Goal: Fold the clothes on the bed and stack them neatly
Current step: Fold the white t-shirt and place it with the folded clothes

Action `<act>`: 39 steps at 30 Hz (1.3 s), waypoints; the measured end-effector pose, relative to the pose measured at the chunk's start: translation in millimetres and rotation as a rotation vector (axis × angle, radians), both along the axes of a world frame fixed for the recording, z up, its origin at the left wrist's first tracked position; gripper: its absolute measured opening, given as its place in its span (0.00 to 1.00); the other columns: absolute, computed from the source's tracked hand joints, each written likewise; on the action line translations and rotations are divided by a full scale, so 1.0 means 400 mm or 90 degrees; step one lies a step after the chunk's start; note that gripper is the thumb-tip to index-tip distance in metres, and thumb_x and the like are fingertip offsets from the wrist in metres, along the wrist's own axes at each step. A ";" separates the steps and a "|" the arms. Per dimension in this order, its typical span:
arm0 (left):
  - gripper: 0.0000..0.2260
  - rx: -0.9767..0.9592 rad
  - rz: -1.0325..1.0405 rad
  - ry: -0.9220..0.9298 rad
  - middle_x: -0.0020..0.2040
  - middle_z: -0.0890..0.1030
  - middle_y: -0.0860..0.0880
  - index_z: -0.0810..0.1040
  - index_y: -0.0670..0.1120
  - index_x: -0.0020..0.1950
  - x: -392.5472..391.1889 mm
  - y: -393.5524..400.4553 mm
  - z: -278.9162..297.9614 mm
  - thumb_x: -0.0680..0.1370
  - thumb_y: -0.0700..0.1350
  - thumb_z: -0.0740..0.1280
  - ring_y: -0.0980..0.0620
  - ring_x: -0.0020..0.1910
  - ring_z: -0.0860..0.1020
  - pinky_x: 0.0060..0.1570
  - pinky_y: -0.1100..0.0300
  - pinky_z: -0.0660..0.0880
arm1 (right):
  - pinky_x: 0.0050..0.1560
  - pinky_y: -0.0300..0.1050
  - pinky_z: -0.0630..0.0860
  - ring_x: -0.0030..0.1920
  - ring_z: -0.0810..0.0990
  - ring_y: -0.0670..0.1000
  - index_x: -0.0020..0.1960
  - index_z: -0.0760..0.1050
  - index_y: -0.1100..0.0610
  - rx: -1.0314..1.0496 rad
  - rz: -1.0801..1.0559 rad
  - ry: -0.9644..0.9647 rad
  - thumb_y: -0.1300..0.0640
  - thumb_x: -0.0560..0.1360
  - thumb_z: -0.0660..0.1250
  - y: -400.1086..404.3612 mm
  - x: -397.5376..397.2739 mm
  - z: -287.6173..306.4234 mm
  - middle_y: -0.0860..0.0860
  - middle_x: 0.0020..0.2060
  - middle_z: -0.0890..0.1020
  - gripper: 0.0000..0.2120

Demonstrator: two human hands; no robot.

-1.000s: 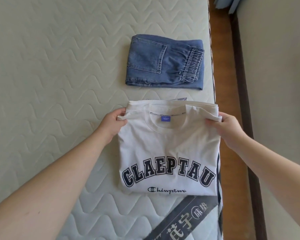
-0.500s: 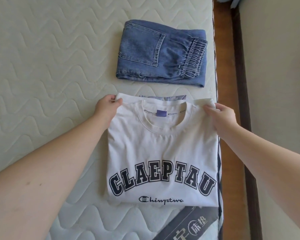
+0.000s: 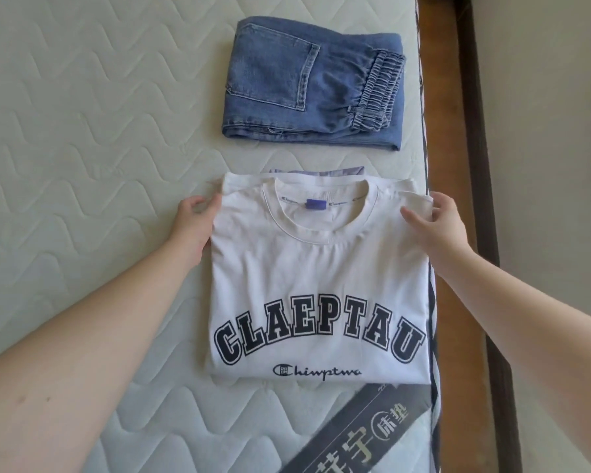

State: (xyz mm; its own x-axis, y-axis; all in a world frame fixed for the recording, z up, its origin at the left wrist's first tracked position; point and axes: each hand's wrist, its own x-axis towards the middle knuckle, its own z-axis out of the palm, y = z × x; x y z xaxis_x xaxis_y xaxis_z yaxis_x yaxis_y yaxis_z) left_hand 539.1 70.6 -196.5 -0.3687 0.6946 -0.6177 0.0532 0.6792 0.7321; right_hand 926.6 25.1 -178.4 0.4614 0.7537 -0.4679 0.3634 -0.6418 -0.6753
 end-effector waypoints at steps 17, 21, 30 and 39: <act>0.12 -0.116 -0.181 0.009 0.55 0.83 0.44 0.77 0.42 0.59 -0.042 -0.543 0.017 0.78 0.45 0.71 0.48 0.51 0.81 0.54 0.54 0.78 | 0.33 0.47 0.69 0.38 0.76 0.53 0.47 0.70 0.56 -0.215 0.141 -0.089 0.37 0.73 0.69 -0.481 -0.069 0.013 0.51 0.39 0.77 0.22; 0.03 -0.091 -0.229 0.134 0.48 0.84 0.43 0.76 0.46 0.48 -0.052 -0.581 0.013 0.79 0.44 0.69 0.50 0.32 0.81 0.29 0.61 0.78 | 0.33 0.48 0.73 0.35 0.78 0.54 0.42 0.71 0.56 -0.204 0.166 -0.098 0.40 0.74 0.69 -0.505 -0.055 0.021 0.51 0.36 0.79 0.20; 0.19 -0.058 -0.264 0.529 0.56 0.79 0.38 0.75 0.42 0.60 0.008 -0.593 0.028 0.73 0.49 0.73 0.36 0.55 0.76 0.51 0.46 0.72 | 0.53 0.54 0.72 0.53 0.76 0.58 0.60 0.70 0.55 -0.181 0.124 -0.267 0.44 0.77 0.67 -0.550 -0.078 0.014 0.55 0.54 0.77 0.19; 0.29 0.156 -0.554 0.629 0.81 0.53 0.46 0.55 0.47 0.81 0.159 -0.386 -0.005 0.82 0.54 0.57 0.46 0.80 0.50 0.76 0.47 0.47 | 0.77 0.49 0.42 0.79 0.45 0.50 0.80 0.46 0.54 0.036 0.405 -0.372 0.43 0.81 0.53 -0.371 -0.237 -0.041 0.49 0.80 0.48 0.33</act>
